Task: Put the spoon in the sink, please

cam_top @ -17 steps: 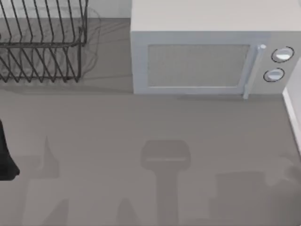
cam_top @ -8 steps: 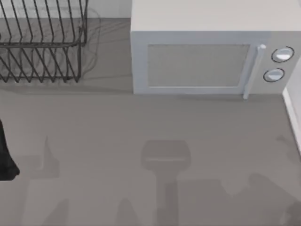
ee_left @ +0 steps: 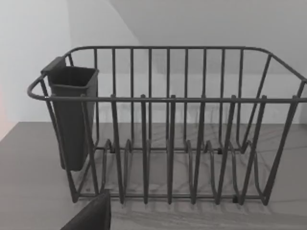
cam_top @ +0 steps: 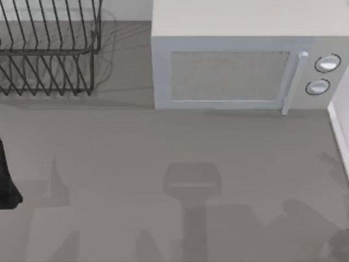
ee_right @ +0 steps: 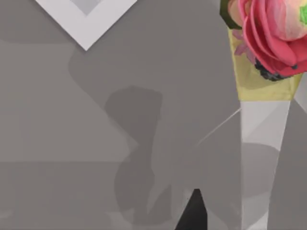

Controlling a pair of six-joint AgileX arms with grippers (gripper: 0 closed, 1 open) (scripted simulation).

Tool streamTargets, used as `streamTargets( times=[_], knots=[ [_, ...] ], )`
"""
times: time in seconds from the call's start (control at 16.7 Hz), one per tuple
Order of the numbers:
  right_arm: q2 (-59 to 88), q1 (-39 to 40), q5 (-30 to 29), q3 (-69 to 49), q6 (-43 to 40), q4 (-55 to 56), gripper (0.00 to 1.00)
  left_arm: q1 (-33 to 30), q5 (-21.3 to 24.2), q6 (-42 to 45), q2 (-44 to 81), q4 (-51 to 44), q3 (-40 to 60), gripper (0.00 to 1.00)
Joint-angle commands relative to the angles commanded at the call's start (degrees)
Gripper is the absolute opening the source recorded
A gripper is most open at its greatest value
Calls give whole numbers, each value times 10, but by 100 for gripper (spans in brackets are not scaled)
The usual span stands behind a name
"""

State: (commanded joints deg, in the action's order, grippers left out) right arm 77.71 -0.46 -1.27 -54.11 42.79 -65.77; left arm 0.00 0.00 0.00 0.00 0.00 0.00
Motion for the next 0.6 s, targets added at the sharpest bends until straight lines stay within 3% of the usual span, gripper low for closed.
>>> streamTargets(
  times=[0.3,0.6],
  knots=[
    [131,-13,0,-150,-4,-58,0,0,0,0,0,0,0,100],
    [338,-33,0,-439,-18,-149,0,0,0,0,0,0,0,100]
  ],
)
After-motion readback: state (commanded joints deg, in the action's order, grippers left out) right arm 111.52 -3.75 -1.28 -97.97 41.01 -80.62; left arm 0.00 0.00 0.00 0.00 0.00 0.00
